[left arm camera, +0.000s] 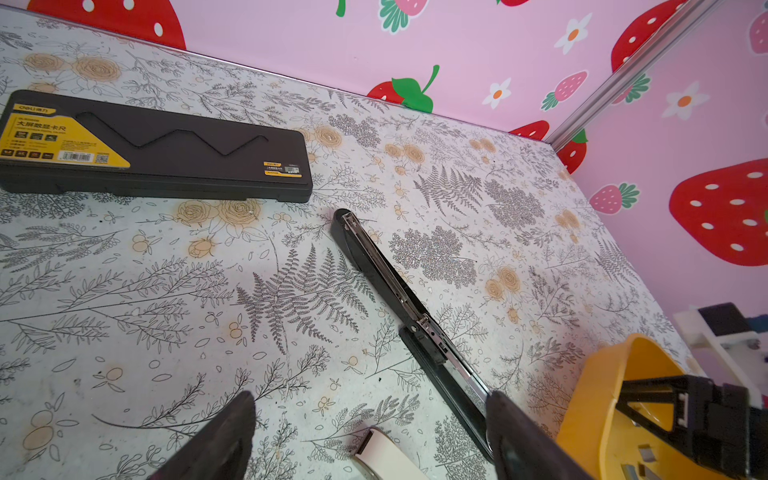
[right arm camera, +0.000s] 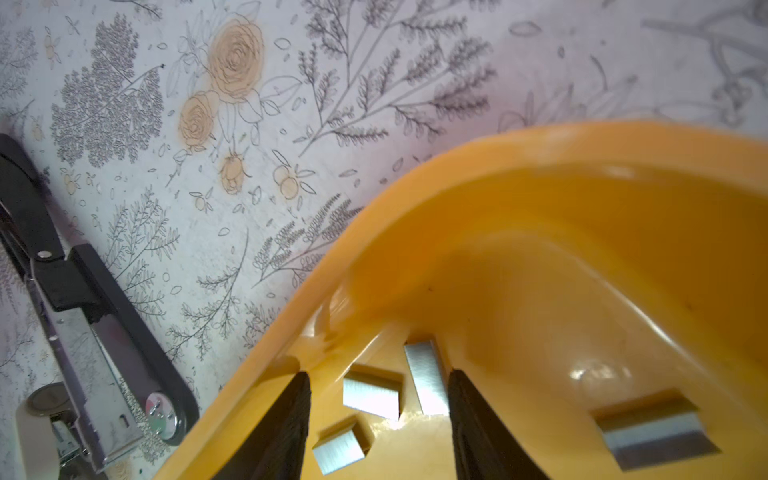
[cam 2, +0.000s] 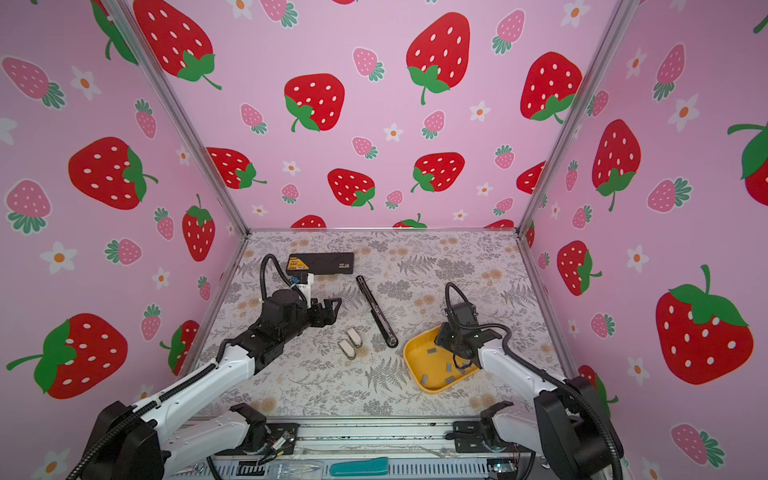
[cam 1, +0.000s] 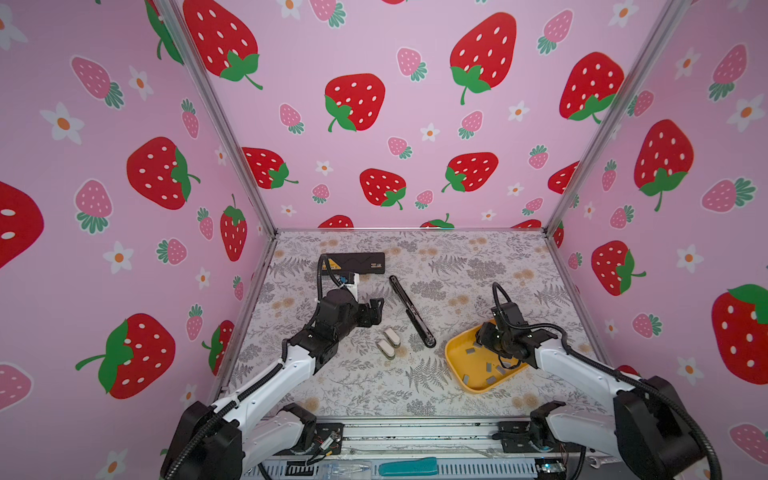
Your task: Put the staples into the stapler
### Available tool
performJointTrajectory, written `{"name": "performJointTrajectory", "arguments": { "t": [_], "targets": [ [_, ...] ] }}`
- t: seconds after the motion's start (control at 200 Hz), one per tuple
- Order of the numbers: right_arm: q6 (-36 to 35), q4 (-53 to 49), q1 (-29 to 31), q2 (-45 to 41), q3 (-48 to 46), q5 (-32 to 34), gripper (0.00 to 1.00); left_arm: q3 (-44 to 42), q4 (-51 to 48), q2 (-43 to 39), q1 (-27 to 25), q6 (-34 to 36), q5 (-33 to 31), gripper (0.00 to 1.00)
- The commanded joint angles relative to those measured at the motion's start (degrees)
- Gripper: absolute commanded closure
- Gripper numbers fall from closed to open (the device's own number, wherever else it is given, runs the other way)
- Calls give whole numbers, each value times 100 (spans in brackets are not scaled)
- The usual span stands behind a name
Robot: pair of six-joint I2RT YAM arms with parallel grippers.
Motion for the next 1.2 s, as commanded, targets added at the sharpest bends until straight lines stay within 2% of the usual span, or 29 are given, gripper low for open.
{"name": "performJointTrajectory", "arguments": {
  "t": [0.0,0.05,0.095,0.325,0.345,0.465,0.57,0.75,1.005,1.196],
  "targets": [
    [-458,279,-146,535,443,-60,48,-25,157,101,22,2,61,12],
    [-618,253,-153,730,655,15,55,8,169,204,18,2,93,12],
    [-658,180,-158,800,771,172,56,43,179,282,26,-3,125,12],
    [-554,242,-157,117,354,185,49,56,122,237,19,33,103,12],
    [-530,244,-158,15,317,185,45,44,126,218,22,27,102,12],
    [-412,332,-149,-689,106,25,37,20,121,141,18,19,120,12],
    [-196,770,-81,-1128,-118,-277,25,25,48,51,20,37,121,12],
    [-108,869,279,-514,271,-157,13,-38,-12,-116,23,45,-20,12],
    [-113,1048,411,641,614,-114,15,-10,-42,-94,23,12,39,12],
    [-452,872,527,1259,988,2,33,43,-29,-10,19,4,133,12]
  ]
}}
